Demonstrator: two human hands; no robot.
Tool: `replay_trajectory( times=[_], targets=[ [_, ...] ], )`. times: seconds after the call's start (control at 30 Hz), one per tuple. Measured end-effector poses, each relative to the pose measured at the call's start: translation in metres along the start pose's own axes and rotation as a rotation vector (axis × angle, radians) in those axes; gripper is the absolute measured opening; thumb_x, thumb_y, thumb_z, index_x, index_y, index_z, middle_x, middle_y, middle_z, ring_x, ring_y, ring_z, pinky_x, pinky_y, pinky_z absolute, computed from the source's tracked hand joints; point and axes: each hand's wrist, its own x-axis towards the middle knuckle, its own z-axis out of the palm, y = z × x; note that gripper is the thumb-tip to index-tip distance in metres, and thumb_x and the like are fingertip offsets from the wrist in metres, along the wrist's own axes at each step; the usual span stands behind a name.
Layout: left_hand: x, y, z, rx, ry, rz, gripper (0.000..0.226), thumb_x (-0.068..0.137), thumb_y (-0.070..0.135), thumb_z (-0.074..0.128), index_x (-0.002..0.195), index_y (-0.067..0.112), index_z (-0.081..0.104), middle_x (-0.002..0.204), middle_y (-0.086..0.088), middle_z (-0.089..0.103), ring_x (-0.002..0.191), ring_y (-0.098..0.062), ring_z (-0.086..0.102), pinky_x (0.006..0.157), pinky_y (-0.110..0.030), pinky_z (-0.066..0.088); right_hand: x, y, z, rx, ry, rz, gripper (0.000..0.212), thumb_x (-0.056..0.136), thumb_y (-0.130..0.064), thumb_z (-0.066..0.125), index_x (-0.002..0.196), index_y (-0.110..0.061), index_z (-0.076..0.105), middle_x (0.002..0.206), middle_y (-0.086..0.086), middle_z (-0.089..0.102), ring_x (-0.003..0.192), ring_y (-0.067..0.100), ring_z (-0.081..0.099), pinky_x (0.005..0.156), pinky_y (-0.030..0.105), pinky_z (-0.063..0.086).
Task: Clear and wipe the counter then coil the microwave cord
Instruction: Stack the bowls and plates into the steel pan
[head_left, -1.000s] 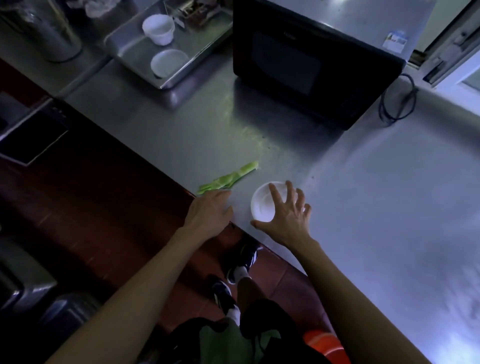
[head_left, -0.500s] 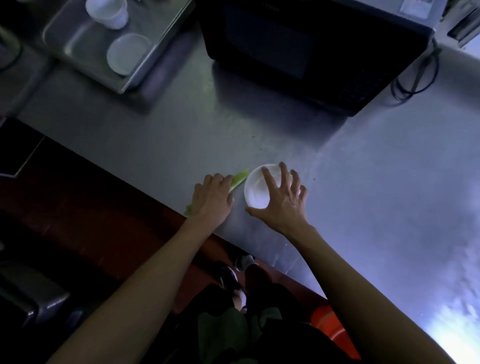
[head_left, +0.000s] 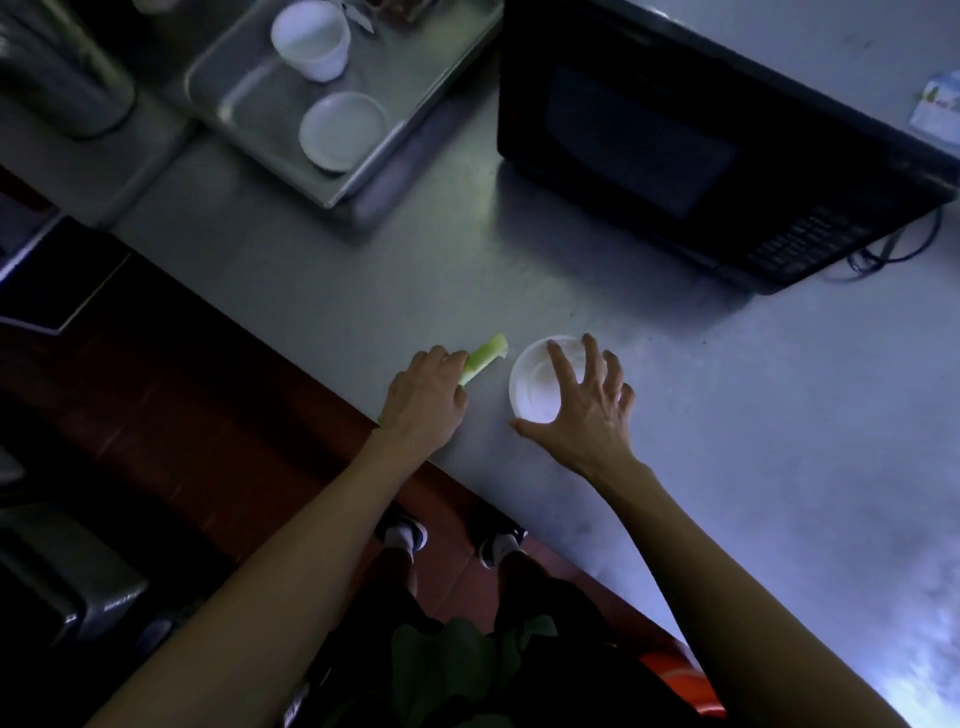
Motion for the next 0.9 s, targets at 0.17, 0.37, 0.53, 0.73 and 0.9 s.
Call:
replay_trajectory(
  times=[0.17,0.37,0.53,0.73,0.9],
  targets=[
    [-0.005,-0.065,-0.041,-0.043,0.088,-0.025,0.038,0.090,0.020,0.054,0.127,0.017,0.054,0.109,-0.004,0.055,0.098,-0.024,0.052,0.071,-0.041,0.047,0.020,-0.078,-0.002,-0.062,0.006,-0.073,0.113,0.062,-0.078,0.069,0.154,-0.031,0.022,0.163,0.010,0.006,0.145,0.042,0.014,0.108,0.061,0.030],
    [-0.012,-0.168,-0.102,-0.098,0.188,-0.068,0.040,0.091,0.024,0.054,0.131,0.019,0.052,0.112,-0.003,0.055,0.104,-0.025,0.052,0.075,-0.041,0.051,0.046,-0.183,-0.009,-0.104,0.045,-0.135,0.116,0.062,-0.080,0.069,0.154,-0.032,0.018,0.163,0.008,0.005,0.145,0.040,0.013,0.107,0.061,0.030],
    [-0.013,-0.241,-0.157,-0.155,0.277,-0.078,0.043,0.092,0.024,0.055,0.135,0.017,0.052,0.112,-0.004,0.056,0.103,-0.025,0.053,0.079,-0.044,0.052,0.069,-0.261,-0.013,-0.086,0.070,-0.154,0.118,0.061,-0.079,0.070,0.155,-0.035,0.015,0.164,0.006,0.001,0.147,0.039,0.009,0.110,0.062,0.026],
    [-0.014,-0.287,-0.193,-0.182,0.332,-0.071,0.038,0.094,0.025,0.055,0.130,0.015,0.054,0.107,-0.001,0.056,0.098,-0.022,0.053,0.077,-0.045,0.053,0.096,-0.320,-0.019,-0.081,0.114,-0.186,0.118,0.060,-0.080,0.070,0.154,-0.036,0.015,0.164,0.005,0.003,0.147,0.039,0.009,0.111,0.061,0.024],
    [0.007,-0.311,-0.207,-0.179,0.330,-0.063,0.030,0.092,0.025,0.055,0.121,0.017,0.058,0.098,0.000,0.055,0.092,-0.022,0.053,0.072,-0.043,0.053,0.131,-0.344,-0.023,-0.059,0.145,-0.166,0.117,0.059,-0.080,0.069,0.153,-0.037,0.016,0.164,0.006,0.004,0.147,0.038,0.010,0.110,0.060,0.025]
  ],
)
